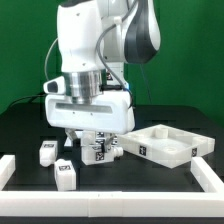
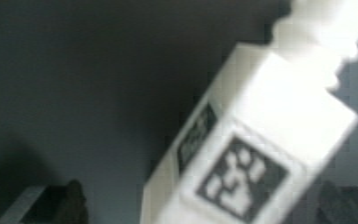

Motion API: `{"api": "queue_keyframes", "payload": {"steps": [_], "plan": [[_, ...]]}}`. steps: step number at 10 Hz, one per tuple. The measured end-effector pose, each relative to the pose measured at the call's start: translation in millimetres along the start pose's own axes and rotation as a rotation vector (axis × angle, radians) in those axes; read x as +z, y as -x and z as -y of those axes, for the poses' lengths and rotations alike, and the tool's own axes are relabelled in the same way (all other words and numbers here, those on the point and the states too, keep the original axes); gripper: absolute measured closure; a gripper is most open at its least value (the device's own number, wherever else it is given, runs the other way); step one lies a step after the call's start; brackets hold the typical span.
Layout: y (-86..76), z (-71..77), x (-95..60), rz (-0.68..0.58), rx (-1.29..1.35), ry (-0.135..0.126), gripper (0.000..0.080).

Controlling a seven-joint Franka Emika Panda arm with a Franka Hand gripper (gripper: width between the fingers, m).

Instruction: Assemble one leg

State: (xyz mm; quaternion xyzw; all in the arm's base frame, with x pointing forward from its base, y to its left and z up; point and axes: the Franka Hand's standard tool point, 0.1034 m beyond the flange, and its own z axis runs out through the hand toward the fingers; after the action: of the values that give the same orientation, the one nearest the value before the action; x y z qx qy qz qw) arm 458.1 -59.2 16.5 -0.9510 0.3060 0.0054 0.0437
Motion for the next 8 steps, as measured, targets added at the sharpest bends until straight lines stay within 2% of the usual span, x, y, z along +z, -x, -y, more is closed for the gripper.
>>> {"api": "queue_keyframes", "payload": {"steps": [1,3,4,5,7,8], "plan": [[4.9,0.7,6.2,0.012,0.008,0.003,0.0151],[5.8,0.3,8.8,0.016,0.005,0.006,0.0151],[6.0,0.2,9.0,0.017,0.004,0.006,0.0277],[6.0,0.1,9.1,0.017,0.004,0.006,0.0277],[4.5,-2.3,8.6,0.017,-0.022,0.007,0.0532],[-4.3,-11.5,4.5,0.017,-0.093,0.006,0.0532]]}}
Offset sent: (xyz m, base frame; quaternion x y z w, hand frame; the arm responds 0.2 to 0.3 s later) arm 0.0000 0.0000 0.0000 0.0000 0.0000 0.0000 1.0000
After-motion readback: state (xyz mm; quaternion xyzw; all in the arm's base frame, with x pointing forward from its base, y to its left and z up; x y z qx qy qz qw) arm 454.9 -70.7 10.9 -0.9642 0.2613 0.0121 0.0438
